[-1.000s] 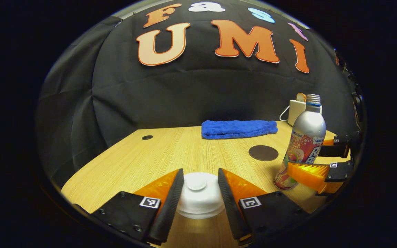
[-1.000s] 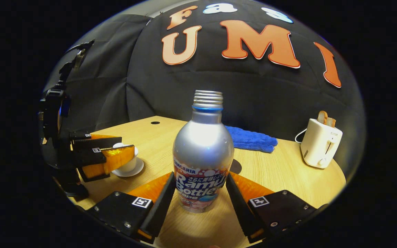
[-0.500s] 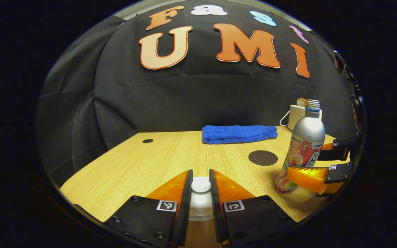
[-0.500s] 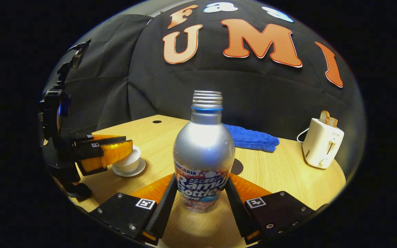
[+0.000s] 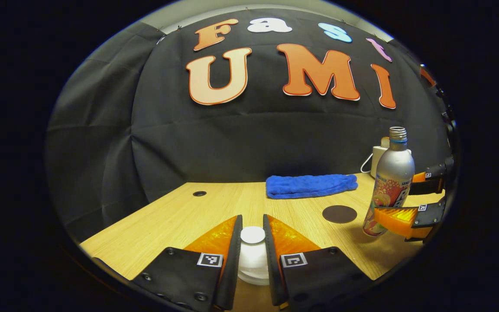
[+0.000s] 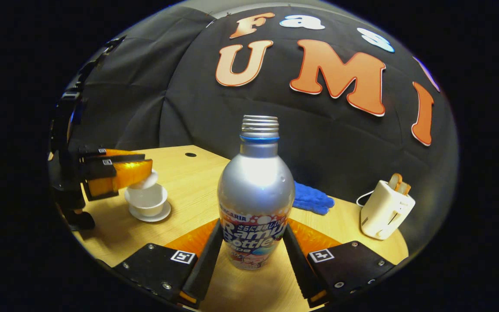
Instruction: Open the teacup lid with one hand, grasp the water bottle and pour water into the teacup with the other hand; after pouring, place the water bottle on the coaster and then close the teacup lid.
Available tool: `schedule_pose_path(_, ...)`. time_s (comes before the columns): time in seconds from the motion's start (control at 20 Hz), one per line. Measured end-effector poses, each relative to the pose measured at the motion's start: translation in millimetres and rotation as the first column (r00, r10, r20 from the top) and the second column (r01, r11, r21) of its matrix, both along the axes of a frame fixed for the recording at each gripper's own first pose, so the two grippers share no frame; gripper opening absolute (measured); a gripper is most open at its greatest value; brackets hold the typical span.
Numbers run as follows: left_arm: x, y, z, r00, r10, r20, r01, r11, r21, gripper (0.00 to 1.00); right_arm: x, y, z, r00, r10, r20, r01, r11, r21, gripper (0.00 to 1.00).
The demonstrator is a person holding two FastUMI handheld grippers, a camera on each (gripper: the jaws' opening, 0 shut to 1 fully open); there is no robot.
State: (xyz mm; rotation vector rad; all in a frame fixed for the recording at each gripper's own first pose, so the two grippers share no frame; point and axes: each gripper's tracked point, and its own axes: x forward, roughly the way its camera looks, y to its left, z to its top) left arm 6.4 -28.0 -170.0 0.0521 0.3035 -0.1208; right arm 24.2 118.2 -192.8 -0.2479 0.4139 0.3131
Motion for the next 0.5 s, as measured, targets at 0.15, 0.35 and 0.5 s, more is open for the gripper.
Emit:
schedule_pose_path(0.15,-1.3,10.9,5.1,1.0,0.02,0.008,-0.02,1.0,-0.018,0.31,7.9,-7.5,5.3,0.999,0.002,0.036,0.002,0.995,-0.095,0.8)
schedule_pose_path(0.35,-5.9,31.2,6.9,0.998,0.057,0.003,-0.057,0.998,-0.028,0.35,14.4,-8.9,10.3,0.996,0.039,0.076,-0.022,0.975,-0.223,0.79)
schedule_pose_path(0.5,-10.1,45.8,10.8,0.997,0.078,0.005,-0.078,0.997,-0.028,0.38,18.9,-4.3,10.2,0.993,0.085,0.087,-0.055,0.951,-0.304,0.78)
